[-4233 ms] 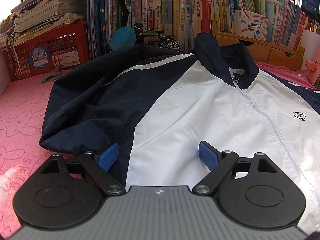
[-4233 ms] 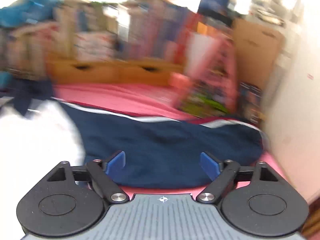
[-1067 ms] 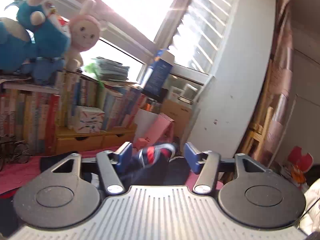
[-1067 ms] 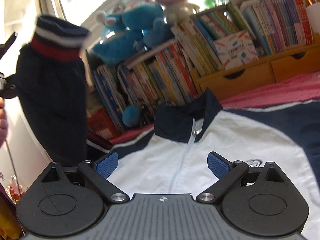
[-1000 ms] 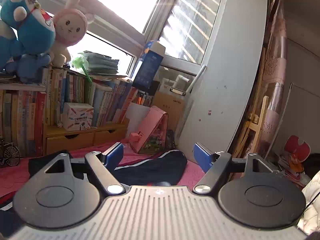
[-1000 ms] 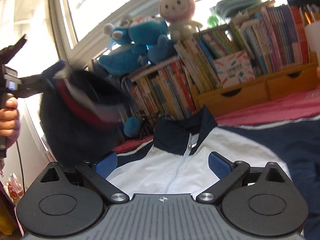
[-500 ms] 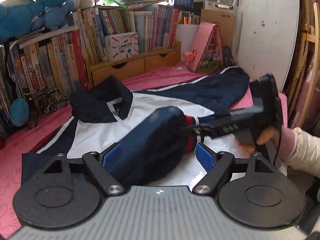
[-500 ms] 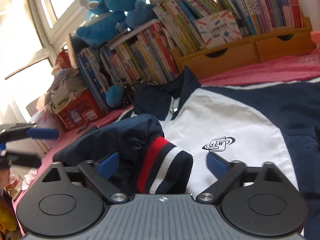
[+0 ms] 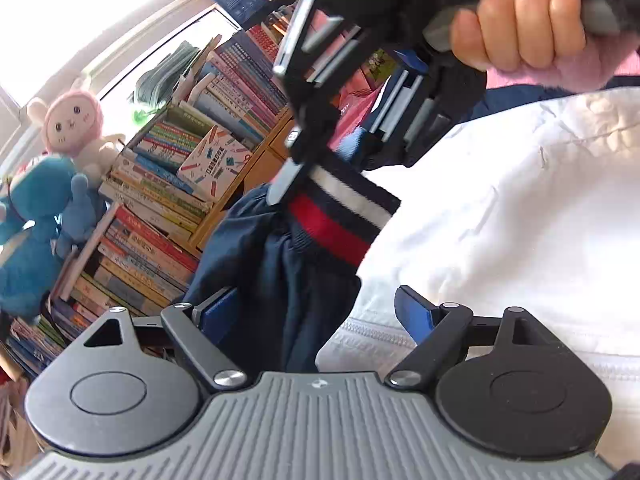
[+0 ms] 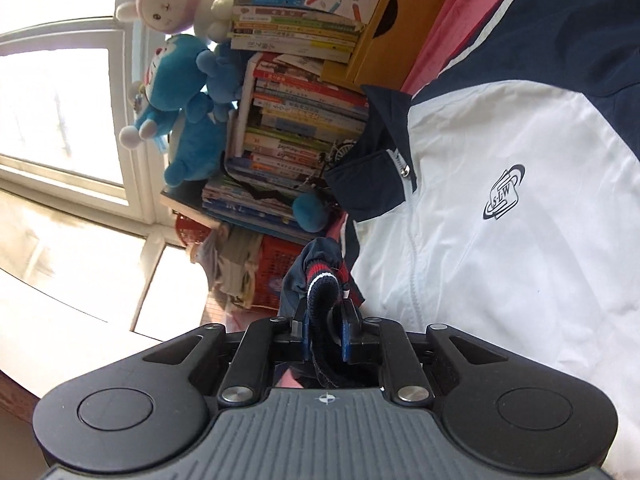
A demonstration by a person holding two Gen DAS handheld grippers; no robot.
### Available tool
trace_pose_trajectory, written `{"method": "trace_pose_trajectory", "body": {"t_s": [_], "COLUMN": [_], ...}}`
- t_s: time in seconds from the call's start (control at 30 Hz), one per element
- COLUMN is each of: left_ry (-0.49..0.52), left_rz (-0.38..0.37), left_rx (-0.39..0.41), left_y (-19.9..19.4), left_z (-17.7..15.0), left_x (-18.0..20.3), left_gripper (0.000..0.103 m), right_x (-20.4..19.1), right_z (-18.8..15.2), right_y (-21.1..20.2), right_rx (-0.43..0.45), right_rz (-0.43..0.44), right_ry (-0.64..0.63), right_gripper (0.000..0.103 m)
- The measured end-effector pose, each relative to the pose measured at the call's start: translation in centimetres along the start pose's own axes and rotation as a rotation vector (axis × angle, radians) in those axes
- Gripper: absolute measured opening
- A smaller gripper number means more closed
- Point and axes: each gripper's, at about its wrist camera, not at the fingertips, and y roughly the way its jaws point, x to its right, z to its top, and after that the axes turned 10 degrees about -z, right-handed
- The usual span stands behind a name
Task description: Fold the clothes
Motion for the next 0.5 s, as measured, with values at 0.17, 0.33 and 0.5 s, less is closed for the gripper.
{"method": "trace_pose_trajectory", "body": {"t_s": [0.17, 0.33, 0.5], "left_ry": [0.044, 0.061, -0.060], "left_rz": [0.105, 0.199, 0.262], "left_rx": [0.002, 0.020, -0.019], "left_y": [1.9, 2.2, 0.5], "left_z": [1.0, 1.4, 0.3], "left_x": [1.2, 1.0, -4.3], "left_gripper": [0.085, 0.056, 0.027], "right_x": [-0.3, -0.2, 1.0], "right_z": [-0.4, -0.5, -0.4], "right_y": [-0.4, -1.1, -2.7], "right_rx": [-0.027, -0.027, 0.045], "right_rz": [0.064, 0.104, 0.087], "right_ry": [0.032, 0.018, -0.031], "right_gripper": [0.016, 0.017, 0.056]}}
